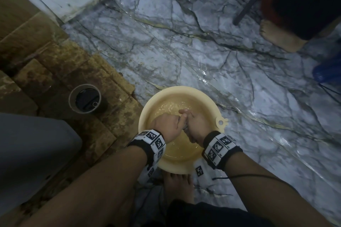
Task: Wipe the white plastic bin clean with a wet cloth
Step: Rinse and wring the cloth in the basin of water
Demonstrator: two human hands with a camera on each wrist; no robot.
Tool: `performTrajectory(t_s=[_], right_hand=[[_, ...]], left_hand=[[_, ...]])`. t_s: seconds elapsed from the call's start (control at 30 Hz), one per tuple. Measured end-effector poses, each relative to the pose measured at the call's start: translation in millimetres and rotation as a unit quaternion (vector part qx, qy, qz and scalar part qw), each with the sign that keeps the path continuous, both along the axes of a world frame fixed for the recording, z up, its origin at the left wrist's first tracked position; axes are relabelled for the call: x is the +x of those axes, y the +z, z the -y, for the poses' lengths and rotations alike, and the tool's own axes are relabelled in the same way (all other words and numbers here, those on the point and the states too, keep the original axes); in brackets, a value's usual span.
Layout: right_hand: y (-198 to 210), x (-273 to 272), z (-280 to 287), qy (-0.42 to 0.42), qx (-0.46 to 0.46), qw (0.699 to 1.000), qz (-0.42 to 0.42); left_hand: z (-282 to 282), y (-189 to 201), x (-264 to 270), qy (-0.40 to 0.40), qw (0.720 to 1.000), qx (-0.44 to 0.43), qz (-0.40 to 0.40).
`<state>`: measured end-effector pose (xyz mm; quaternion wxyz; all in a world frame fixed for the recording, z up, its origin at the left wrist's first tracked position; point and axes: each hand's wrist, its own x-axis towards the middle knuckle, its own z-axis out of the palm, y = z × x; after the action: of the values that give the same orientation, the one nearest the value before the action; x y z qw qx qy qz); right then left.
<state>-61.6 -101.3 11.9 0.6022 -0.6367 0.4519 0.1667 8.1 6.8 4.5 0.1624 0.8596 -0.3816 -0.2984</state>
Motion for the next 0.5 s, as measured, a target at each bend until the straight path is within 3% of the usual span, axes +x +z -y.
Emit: performTrajectory(t_s=[0.5], right_hand=[[5.6,-0.8,2.6,-0.074,0.138,0.986,-0.056]], left_hand=[[1.7,0.0,1.9,-0.029,0.996,-0.035,0.074]])
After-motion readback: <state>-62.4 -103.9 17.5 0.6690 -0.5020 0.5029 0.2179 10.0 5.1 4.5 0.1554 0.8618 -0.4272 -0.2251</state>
